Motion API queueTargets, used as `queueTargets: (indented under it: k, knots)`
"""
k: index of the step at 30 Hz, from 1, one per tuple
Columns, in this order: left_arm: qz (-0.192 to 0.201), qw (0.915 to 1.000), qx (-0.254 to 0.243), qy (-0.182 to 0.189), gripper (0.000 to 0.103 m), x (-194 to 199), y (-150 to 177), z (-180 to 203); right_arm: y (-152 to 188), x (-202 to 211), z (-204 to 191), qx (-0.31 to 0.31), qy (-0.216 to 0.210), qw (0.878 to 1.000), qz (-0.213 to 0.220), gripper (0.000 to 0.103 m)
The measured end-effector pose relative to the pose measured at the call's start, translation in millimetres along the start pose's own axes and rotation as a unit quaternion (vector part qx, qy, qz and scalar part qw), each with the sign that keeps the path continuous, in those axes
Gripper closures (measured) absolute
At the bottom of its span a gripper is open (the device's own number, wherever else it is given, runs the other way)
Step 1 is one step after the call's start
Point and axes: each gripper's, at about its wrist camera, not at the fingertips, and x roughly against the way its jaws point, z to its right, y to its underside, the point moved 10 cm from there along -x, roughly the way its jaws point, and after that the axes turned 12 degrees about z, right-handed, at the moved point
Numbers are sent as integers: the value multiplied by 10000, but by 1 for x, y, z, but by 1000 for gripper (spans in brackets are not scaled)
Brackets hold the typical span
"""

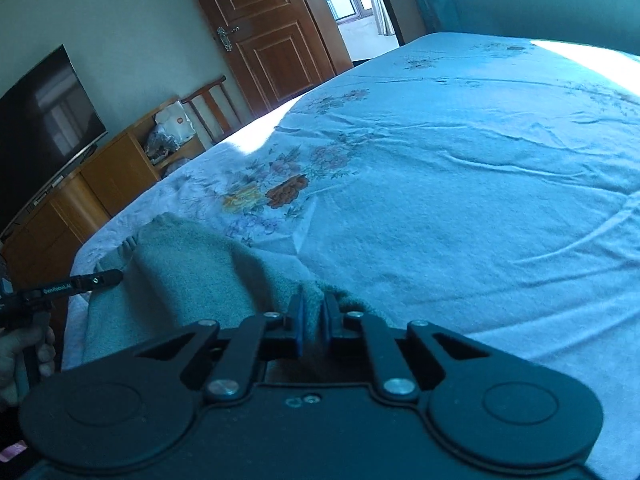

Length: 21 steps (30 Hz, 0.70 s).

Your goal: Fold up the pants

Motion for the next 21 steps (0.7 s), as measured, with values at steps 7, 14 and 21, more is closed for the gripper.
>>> queueTargets:
  k: [7, 14, 21]
  knots:
    - [-66, 9998, -160, -22, 67, -10, 6, -5, -10, -3, 33, 188, 898, 9957, 128, 103]
    - [14, 9994, -276, 205, 65, 7, -13, 2, -4, 16, 59, -363, 1770, 9818, 589, 94]
    - [-168, 9974, -705, -59, 48, -2, 2, 6, 28, 36, 32, -774, 1428, 9864, 260, 97]
